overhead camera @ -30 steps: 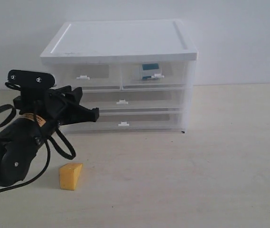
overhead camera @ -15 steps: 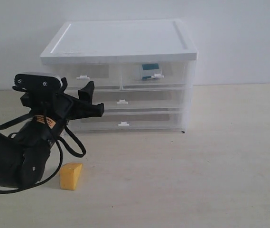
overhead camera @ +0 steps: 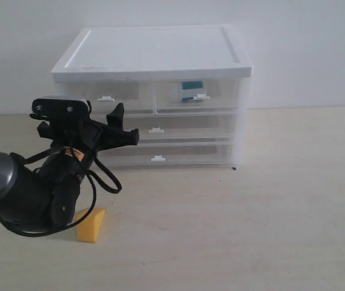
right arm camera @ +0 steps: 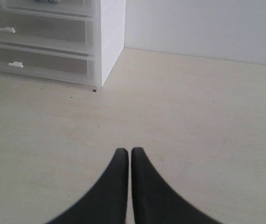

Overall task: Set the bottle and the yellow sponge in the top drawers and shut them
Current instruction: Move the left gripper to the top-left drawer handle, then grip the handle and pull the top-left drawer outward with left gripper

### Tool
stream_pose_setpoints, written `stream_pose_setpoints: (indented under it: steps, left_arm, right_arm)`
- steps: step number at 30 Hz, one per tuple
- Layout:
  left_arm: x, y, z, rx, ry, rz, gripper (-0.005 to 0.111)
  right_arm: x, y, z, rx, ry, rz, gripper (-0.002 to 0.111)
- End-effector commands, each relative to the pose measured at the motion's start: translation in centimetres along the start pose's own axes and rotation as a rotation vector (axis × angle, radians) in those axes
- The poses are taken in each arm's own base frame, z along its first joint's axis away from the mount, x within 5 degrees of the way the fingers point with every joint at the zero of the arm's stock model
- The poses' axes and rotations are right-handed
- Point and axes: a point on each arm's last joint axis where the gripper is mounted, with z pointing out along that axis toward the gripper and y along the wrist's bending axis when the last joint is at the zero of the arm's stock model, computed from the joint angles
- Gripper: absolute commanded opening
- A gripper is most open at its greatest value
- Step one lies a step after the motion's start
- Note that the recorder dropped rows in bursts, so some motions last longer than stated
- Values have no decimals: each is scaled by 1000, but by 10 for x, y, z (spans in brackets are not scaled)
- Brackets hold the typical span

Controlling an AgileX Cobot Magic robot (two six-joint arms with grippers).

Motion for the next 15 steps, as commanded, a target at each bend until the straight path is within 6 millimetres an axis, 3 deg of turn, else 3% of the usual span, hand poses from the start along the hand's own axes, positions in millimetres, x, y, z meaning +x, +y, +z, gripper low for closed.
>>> stream_pose_setpoints:
  steps: [1, 10, 13, 15]
  left_arm:
    - [-8, -4, 6, -13, -42, -31, 60]
    - [-16, -4, 14, -38, -75, -56, 57]
    - [-14, -5, 12, -49, -66, -60, 37]
    - [-14, -12, 10, -33, -65, -40, 17]
  right_arm:
    - [-1, 0, 0, 2, -11, -3, 0]
    - [-1, 0, 0, 2, -11, -3, 0]
    - [-1, 0, 0, 2, -11, -3, 0]
    - [-1, 0, 0, 2, -11, -3, 0]
